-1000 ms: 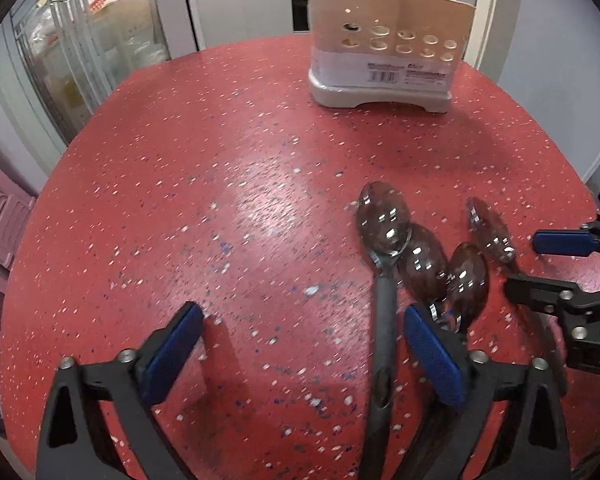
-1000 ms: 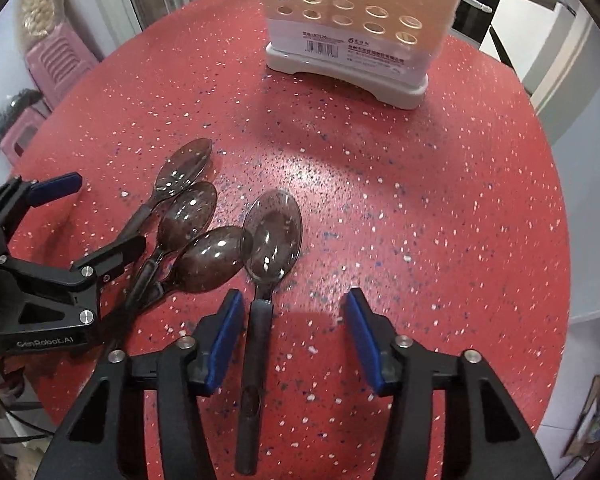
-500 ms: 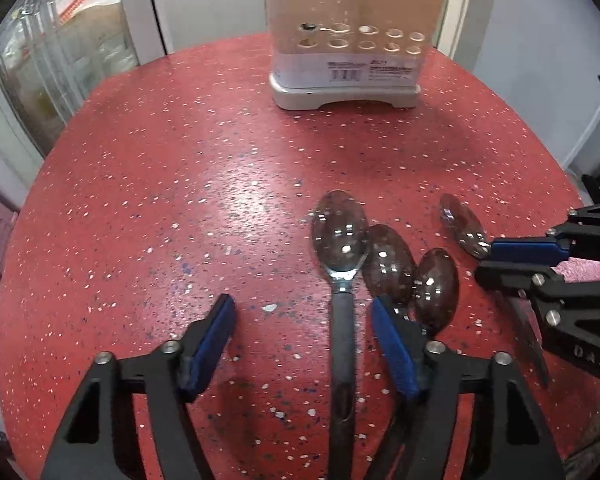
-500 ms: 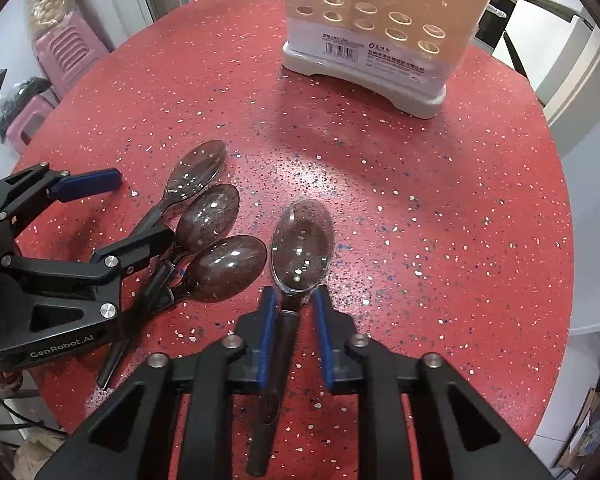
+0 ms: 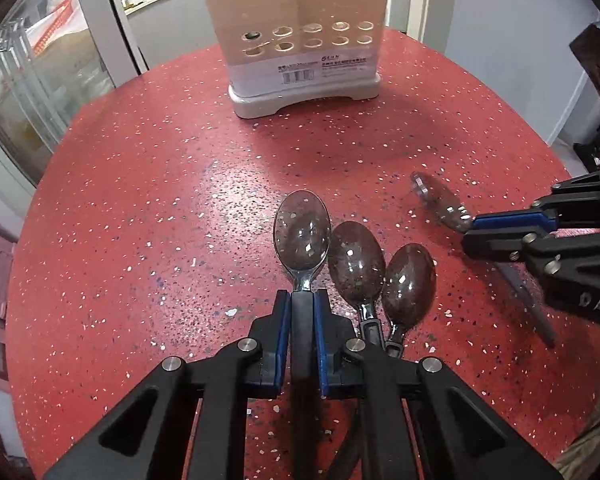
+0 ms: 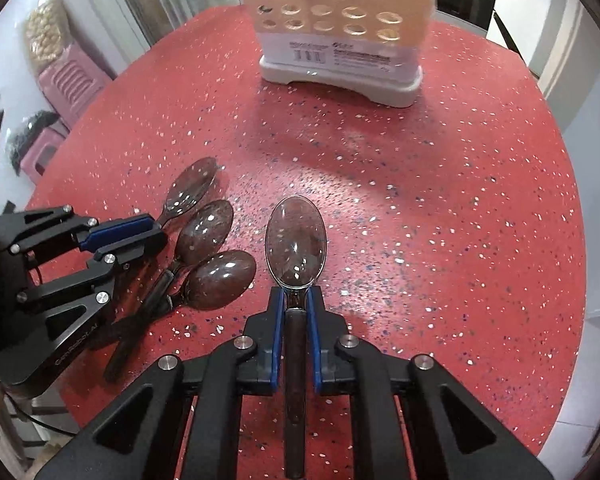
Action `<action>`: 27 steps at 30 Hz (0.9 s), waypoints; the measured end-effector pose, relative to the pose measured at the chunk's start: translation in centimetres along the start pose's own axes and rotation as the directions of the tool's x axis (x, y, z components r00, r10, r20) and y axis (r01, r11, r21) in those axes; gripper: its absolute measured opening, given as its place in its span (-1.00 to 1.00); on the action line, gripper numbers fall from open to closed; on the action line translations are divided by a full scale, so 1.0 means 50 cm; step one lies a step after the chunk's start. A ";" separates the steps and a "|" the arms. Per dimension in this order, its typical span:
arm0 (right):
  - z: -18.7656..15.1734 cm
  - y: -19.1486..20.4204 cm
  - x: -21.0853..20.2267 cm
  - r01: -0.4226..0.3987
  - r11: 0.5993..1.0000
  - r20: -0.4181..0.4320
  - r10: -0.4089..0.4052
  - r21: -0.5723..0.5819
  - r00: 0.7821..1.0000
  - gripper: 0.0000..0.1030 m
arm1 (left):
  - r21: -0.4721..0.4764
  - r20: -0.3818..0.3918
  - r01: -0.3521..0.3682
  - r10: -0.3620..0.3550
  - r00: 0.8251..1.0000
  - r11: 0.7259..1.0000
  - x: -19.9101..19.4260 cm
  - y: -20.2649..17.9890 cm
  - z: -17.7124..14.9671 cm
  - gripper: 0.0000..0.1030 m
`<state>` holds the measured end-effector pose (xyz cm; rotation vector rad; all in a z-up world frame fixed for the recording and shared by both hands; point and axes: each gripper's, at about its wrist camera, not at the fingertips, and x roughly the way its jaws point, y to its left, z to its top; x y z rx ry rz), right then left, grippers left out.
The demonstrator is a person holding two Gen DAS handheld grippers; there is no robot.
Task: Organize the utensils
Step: 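Lift both brown spoons and carry them over the caddy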
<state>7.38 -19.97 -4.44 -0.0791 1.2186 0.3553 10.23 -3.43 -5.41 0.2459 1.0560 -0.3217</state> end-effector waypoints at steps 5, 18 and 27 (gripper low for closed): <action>0.001 -0.035 -0.027 -0.044 0.999 0.042 0.043 0.031 0.998 -0.76 | -0.022 0.034 -0.008 0.009 0.999 1.000 -0.020 0.006 0.005 -0.28; 0.051 -0.081 -0.138 -0.149 0.985 0.203 0.129 0.086 0.971 -0.76 | -0.101 0.199 0.008 0.012 0.980 0.995 -0.106 0.031 0.080 -0.28; 0.125 -0.117 -0.213 -0.180 0.978 0.314 0.140 0.102 0.939 -0.76 | -0.206 0.349 0.062 0.014 0.937 0.977 -0.181 0.085 0.170 -0.28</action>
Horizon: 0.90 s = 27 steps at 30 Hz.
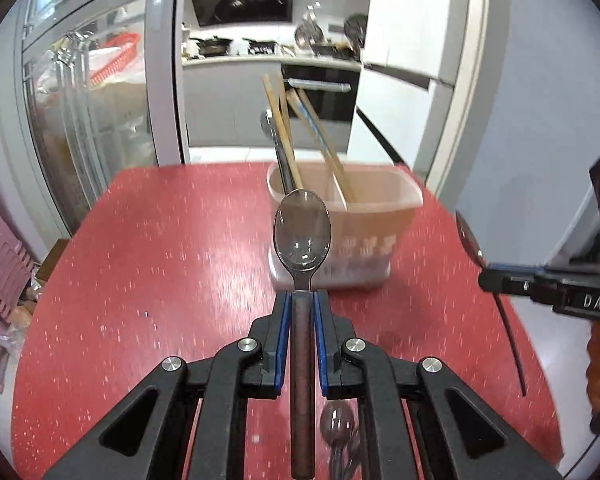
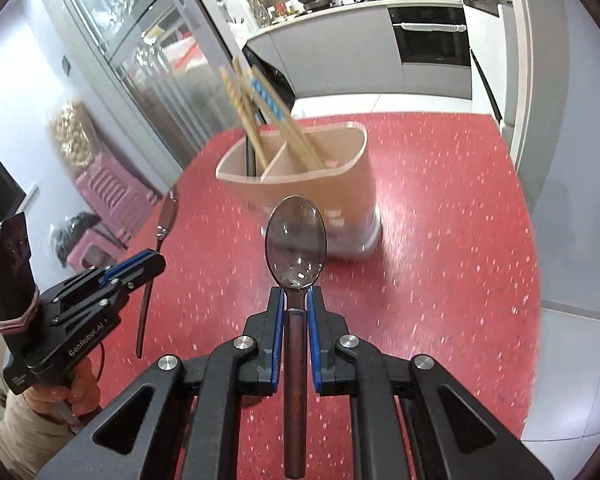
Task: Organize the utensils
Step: 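Lift both brown spoons and carry them over the caddy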
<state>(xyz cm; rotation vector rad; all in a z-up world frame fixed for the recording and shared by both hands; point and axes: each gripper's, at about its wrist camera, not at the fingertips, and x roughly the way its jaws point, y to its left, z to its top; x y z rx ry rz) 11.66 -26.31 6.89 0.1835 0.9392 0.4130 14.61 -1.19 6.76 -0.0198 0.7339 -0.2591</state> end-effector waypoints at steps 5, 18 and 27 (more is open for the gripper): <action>0.056 -0.004 -0.012 -0.005 1.000 0.046 0.005 0.013 0.999 -0.76 | -0.068 0.058 0.008 -0.005 0.998 0.998 0.007 0.022 0.066 -0.28; 0.196 -0.007 0.004 -0.050 0.999 0.208 0.045 0.018 0.977 -0.76 | -0.226 0.220 0.019 0.032 0.975 0.974 0.065 0.043 0.189 -0.28; 0.255 -0.020 0.049 -0.021 1.000 0.343 0.024 -0.014 0.939 -0.76 | -0.224 0.344 0.058 0.023 0.939 0.973 0.123 0.023 0.227 -0.28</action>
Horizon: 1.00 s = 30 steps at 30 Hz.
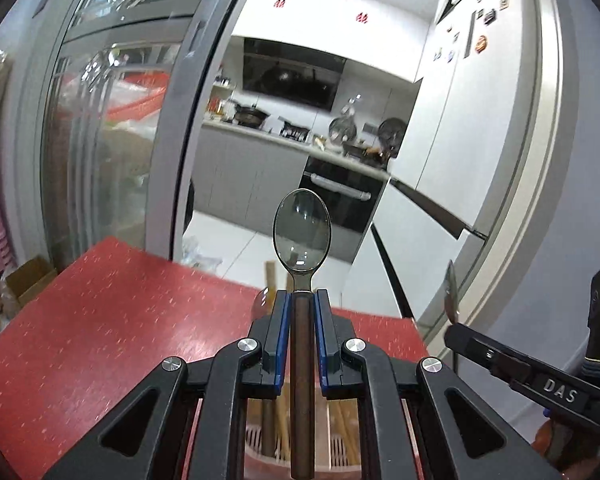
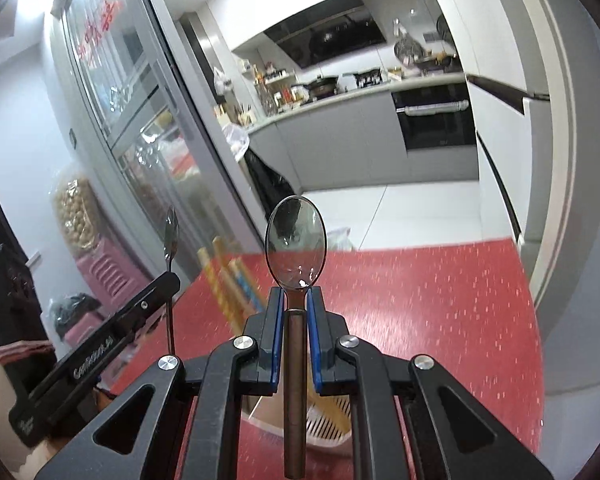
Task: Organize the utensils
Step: 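Lift both brown spoons and carry them over the caddy, then open both tools to drop the spoons into the caddy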
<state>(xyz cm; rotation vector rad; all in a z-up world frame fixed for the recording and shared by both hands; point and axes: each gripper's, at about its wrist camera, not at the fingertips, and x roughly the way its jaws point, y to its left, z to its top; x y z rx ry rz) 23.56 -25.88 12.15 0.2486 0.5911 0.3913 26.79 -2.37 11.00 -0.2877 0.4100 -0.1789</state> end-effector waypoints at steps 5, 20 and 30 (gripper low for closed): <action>-0.001 -0.010 0.034 0.019 1.000 0.063 -0.019 -0.007 0.998 -0.76 | 0.013 0.047 -0.001 0.000 0.999 1.000 0.032 -0.010 -0.020 -0.28; -0.068 0.004 0.112 0.134 0.979 0.096 -0.120 -0.151 0.988 -0.76 | 0.113 0.044 -0.059 0.054 0.998 0.992 0.073 -0.023 -0.089 -0.28; -0.107 0.002 0.099 0.142 0.970 0.060 -0.133 -0.198 0.989 -0.76 | 0.171 -0.012 -0.097 0.101 0.995 0.980 0.068 -0.029 -0.119 -0.28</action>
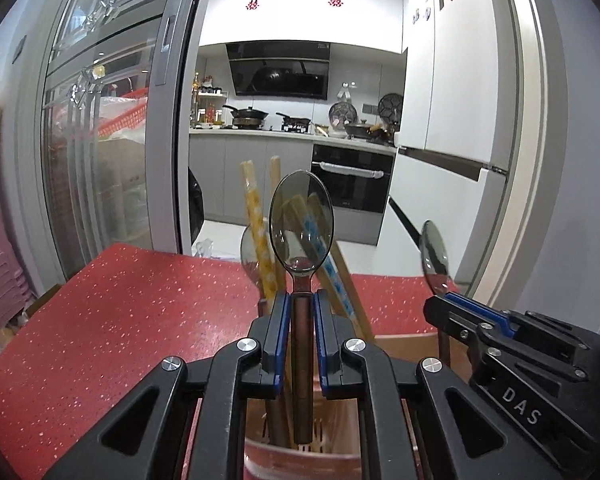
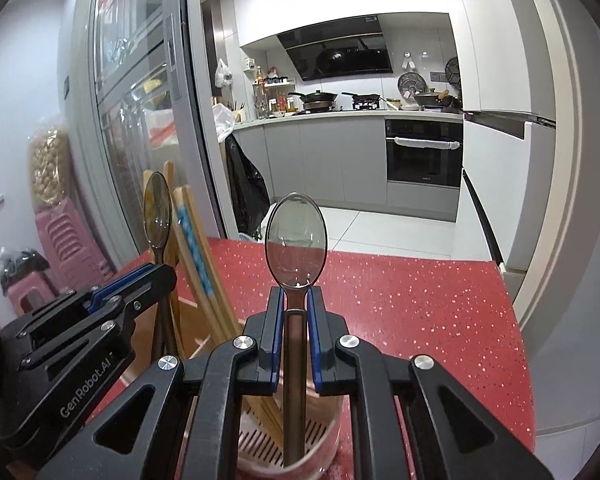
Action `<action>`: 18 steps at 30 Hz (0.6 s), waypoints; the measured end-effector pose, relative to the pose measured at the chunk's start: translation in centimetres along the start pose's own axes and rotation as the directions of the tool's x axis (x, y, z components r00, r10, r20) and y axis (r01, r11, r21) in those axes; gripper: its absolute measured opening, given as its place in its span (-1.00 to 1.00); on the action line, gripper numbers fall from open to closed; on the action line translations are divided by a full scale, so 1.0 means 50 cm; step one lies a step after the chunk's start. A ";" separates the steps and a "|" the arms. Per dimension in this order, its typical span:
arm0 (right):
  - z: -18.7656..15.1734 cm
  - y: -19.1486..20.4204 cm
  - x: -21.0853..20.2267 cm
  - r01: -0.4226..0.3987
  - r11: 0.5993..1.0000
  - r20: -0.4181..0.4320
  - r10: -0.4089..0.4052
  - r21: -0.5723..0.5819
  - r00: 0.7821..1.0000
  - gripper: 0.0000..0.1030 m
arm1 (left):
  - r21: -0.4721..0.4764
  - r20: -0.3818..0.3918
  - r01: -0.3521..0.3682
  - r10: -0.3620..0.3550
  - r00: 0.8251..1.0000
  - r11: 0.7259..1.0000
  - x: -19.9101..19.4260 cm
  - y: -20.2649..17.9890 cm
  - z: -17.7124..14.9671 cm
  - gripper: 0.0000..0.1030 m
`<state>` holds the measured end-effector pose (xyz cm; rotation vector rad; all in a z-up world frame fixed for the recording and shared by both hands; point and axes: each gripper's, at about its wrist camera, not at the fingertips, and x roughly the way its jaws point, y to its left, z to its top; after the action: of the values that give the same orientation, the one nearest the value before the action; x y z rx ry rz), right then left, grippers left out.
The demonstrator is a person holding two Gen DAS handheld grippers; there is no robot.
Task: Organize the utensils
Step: 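Open both tools to drop the spoons into the caddy, then move the right tool down and grasp a brown spoon handle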
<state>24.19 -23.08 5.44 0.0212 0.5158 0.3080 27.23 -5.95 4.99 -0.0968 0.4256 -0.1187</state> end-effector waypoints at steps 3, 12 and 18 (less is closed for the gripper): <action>-0.005 0.004 -0.004 -0.003 1.000 -0.014 0.003 -0.009 1.000 -0.76 | -0.004 -0.020 -0.006 0.006 1.000 1.000 -0.001 0.006 -0.003 -0.27; -0.010 0.009 -0.011 -0.026 0.999 -0.065 0.024 -0.022 0.998 -0.68 | 0.007 -0.036 -0.007 0.007 0.999 1.000 -0.022 0.011 -0.005 -0.27; -0.003 0.006 -0.025 -0.034 0.999 -0.070 0.034 0.000 0.997 -0.21 | 0.000 -0.040 -0.014 0.014 0.999 1.000 -0.048 0.022 0.000 -0.27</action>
<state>22.98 -23.16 5.96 0.0184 0.5852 0.3433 25.17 -4.53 5.83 -0.0913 0.4660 -0.1073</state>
